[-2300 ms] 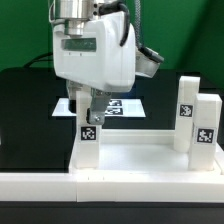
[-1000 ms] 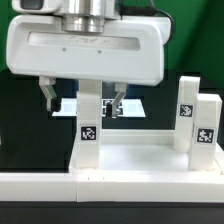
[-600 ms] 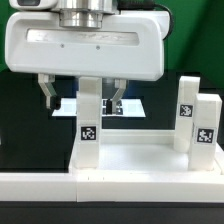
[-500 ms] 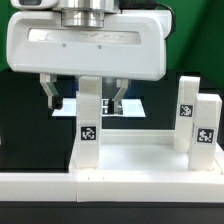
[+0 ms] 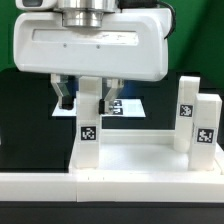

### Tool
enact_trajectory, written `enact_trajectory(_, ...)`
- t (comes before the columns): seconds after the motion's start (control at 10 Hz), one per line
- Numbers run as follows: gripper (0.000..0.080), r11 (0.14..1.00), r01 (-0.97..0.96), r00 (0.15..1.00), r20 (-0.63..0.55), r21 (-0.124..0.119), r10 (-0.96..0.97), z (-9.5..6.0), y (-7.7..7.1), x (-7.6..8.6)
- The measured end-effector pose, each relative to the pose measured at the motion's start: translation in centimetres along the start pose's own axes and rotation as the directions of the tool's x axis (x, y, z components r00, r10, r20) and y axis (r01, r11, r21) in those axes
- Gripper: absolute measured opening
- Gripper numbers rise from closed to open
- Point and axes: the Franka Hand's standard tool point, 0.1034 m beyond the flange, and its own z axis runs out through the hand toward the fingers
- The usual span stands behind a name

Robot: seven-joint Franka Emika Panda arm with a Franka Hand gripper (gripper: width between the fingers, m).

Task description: Assemble desk

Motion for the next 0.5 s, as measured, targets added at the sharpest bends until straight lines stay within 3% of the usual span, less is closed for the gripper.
enact_trajectory(0.1,0.0291,0.998,-0.063,0.998,0.000,0.000,0.063,0.00,0.01,0.00)
enact_trajectory(0.5,0.0291,0.959,-0.285,0.959,0.000,-0.004,0.285,0.06,0.37,0.04)
